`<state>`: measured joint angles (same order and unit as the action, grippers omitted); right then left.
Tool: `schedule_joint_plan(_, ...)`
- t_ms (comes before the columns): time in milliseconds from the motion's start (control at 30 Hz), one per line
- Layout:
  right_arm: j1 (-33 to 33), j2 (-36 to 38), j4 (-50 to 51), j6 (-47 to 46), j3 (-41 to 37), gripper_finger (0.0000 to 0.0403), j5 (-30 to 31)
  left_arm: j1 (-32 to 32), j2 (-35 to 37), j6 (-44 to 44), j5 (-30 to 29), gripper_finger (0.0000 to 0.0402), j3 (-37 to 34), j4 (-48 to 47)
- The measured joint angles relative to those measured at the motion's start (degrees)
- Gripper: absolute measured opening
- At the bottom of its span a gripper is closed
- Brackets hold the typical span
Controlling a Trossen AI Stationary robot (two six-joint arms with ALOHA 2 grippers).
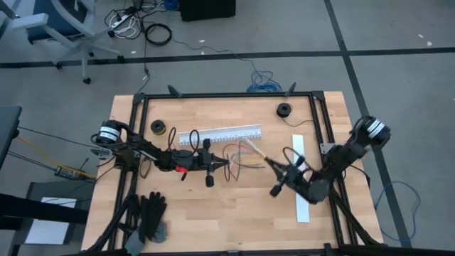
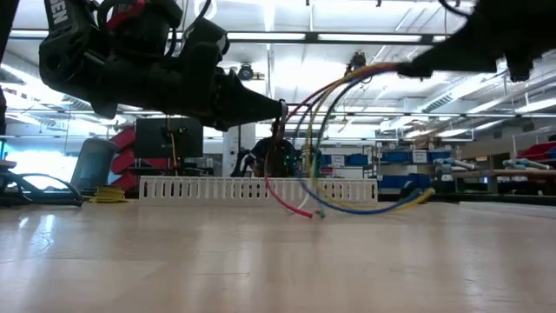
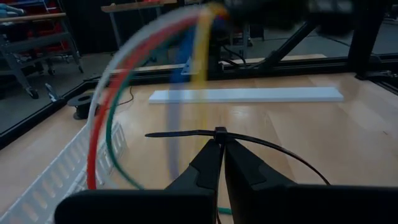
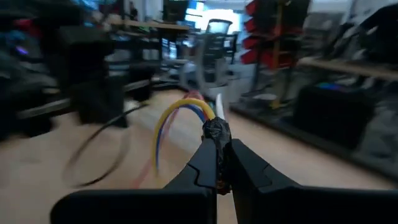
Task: Ziptie cables
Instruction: Insert zip tie on the cable wire
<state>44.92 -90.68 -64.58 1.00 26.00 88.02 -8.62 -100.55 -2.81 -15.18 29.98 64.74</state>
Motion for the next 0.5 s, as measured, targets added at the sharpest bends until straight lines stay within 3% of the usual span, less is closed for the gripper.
schedule_joint_plan(333, -2.8, -22.6, 0.0, -40.8, 0.3, 0.0009, -18.1, -0.1, 0.0, 1.6, 1.0, 0.0000, 0.0, 0.1)
schedule_joint_plan(400, -4.1, -25.5, 0.1, -45.9, 1.0, 0.0015, -22.0, -0.1, 0.0, 1.8, 2.1, 0.0000, 0.0, 0.1)
schedule_joint_plan(500, -5.8, -27.2, -0.3, -45.4, 2.3, 0.0028, -28.5, -0.1, 0.0, 2.0, 2.4, 0.0000, 0.0, 0.1)
